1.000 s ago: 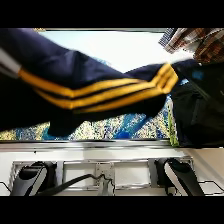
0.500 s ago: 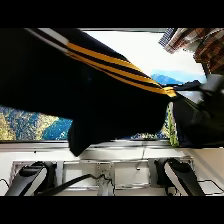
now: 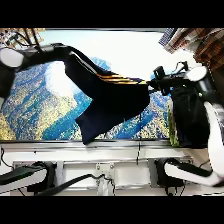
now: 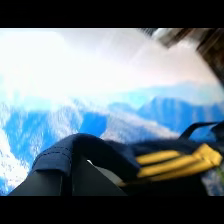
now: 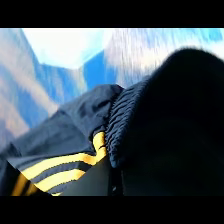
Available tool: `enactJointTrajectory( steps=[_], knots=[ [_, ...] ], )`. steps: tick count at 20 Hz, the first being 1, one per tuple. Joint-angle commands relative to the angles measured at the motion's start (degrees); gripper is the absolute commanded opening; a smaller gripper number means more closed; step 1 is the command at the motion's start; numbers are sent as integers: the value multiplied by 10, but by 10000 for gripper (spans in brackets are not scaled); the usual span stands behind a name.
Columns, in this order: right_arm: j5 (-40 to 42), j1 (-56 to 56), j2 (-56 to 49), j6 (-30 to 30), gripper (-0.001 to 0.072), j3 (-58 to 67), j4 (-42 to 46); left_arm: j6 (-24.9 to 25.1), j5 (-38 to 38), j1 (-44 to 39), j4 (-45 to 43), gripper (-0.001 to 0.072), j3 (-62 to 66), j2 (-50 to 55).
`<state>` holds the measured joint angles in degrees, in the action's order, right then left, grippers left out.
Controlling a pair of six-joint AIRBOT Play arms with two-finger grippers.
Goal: Fold the clothes and pants, and hang the long-sleeved shirts on hangers.
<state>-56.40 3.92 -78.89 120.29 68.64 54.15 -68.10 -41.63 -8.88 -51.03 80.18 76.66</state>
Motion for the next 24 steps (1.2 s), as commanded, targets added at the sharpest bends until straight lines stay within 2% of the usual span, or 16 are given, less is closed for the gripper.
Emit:
enactJointTrajectory(
  steps=[1,4,8,11,13,17,21,24],
  knots=[
    [61,0,-121,-82,35,67,-31,15,11,-14,1,2,0,23],
    [54,5,-134,-105,35,109,-10,16,-8,-14,0,2,-1,-25],
    [-39,39,-132,-166,34,120,24,21,-82,-29,0,1,-36,-123],
    [-97,58,-132,-193,32,120,85,21,-88,-70,0,1,-155,-220],
    [-115,63,-132,-195,32,120,97,20,-83,-110,0,1,-266,-289],
    [-158,62,-122,-195,32,120,130,-27,-49,-157,0,2,-449,-397],
    [-205,62,-97,-195,33,120,181,-39,-54,-158,0,3,-550,-454],
    [-248,62,-75,-195,32,116,198,-39,-89,-158,0,3,-590,-460]
  ],
)
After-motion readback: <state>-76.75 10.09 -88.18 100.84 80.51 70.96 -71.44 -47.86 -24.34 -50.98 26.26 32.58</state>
